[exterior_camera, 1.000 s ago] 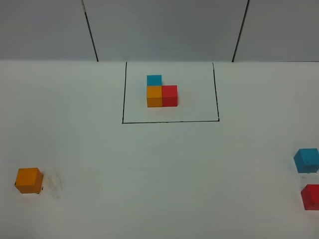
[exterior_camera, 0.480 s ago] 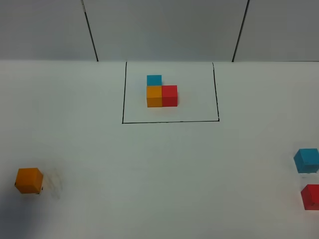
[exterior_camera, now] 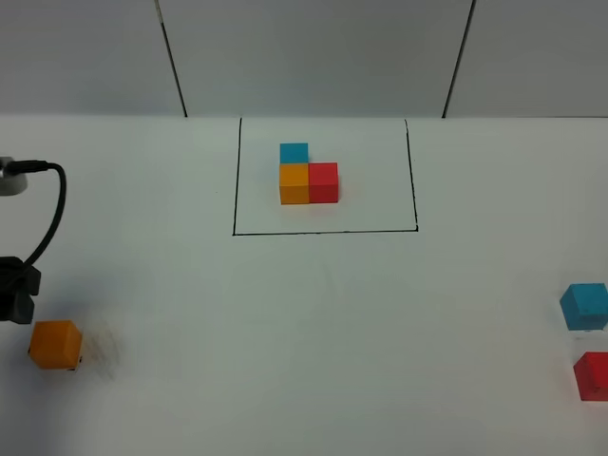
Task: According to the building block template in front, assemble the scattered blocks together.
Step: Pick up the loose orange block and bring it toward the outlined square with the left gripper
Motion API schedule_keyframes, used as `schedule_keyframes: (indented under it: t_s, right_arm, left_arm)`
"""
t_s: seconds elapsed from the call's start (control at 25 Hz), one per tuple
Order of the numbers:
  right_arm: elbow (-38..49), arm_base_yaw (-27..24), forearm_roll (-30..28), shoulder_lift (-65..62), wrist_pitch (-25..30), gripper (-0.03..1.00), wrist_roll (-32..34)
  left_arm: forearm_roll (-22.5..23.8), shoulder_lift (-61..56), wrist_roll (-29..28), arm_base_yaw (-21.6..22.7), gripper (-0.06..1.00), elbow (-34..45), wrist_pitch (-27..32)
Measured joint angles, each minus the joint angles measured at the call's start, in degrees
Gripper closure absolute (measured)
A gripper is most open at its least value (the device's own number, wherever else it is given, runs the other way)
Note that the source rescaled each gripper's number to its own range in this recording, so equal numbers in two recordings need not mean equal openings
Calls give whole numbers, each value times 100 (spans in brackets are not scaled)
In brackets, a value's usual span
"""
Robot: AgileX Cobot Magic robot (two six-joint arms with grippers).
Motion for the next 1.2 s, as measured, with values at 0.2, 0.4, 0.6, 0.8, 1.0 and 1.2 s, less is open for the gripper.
schedule_keyframes:
  t_s: [0.2,0.4,0.6,0.8,1.0,1.2]
  right_arm:
    - [0,0,0,0,0,97,0]
    - [0,0,0,0,0,97,0]
    - [0,0,0,0,0,97,0]
    - [0,0,0,0,0,97,0]
    - [0,0,0,0,0,97,0]
    - [0,0,0,0,0,97,0]
  left_arm:
    - [-102,496,177,0,39,0,-180]
    - [-109,876,191,0,31,0,-369]
    - [-127,1173,186,0,21,0,-631]
    - [-147,1541,118,0,21,-5,-871]
    - [-171,1927,104,0,21,-4,-1057]
    - [-171,2261,104,0,22,-4,-1250]
